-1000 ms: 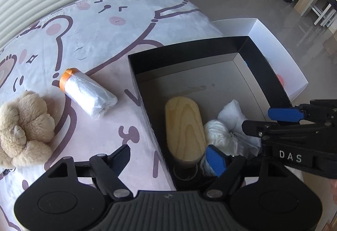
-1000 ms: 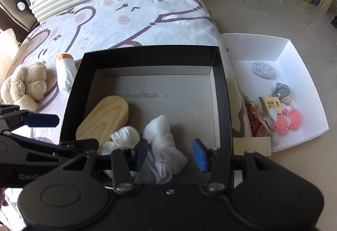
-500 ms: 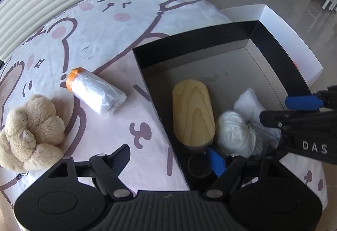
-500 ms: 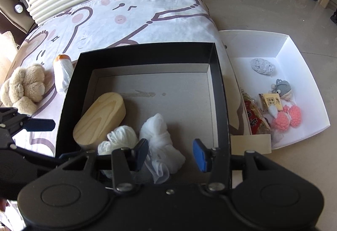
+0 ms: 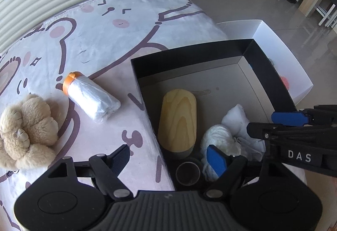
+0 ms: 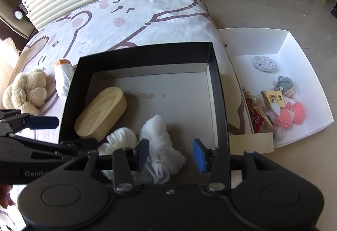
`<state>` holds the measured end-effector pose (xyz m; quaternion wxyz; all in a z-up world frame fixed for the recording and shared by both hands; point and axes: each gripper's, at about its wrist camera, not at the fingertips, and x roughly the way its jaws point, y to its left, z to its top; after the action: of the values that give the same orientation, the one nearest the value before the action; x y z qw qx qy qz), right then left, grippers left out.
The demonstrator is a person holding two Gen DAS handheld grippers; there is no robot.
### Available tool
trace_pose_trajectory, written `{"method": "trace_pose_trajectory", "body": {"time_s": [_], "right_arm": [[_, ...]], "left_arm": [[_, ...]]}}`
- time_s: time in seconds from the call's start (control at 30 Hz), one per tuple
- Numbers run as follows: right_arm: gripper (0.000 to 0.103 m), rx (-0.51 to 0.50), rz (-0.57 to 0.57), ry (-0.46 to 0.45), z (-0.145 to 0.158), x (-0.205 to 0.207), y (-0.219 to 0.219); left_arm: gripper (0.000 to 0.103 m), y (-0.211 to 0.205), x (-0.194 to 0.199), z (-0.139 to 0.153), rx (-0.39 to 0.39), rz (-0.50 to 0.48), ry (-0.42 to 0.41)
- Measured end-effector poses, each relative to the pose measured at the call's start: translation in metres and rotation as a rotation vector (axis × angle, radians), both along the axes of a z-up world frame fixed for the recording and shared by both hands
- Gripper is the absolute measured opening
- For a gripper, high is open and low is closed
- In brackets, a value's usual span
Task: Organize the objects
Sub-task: 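Open the left gripper on the board while the right opens on the cloth, then raise both open grippers up out of the black box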
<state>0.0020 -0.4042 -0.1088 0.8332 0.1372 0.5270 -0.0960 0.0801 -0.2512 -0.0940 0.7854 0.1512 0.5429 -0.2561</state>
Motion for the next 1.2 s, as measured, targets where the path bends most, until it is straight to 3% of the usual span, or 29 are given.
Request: {"method": "trace_pose_trajectory", "body": {"time_s": [0.47, 0.67, 1.2], "right_arm": [[0.047, -0.042, -0.003, 0.002, 0.006, -0.005, 0.005], [0.047, -0.046, -0.006, 0.004, 0.004, -0.005, 0.001], [0.047, -0.057, -0.031, -0.03, 0.011, -0.006, 0.001]], "left_arm": [[0.082, 0.002, 0.006, -0.004, 0.024, 0.067, -0.024], [0.081, -0.011, 0.005, -0.017, 0.126, 0.036, -0.09], [0.081, 0.004, 0.005, 0.003, 0.015, 0.09, -0.078]]}}
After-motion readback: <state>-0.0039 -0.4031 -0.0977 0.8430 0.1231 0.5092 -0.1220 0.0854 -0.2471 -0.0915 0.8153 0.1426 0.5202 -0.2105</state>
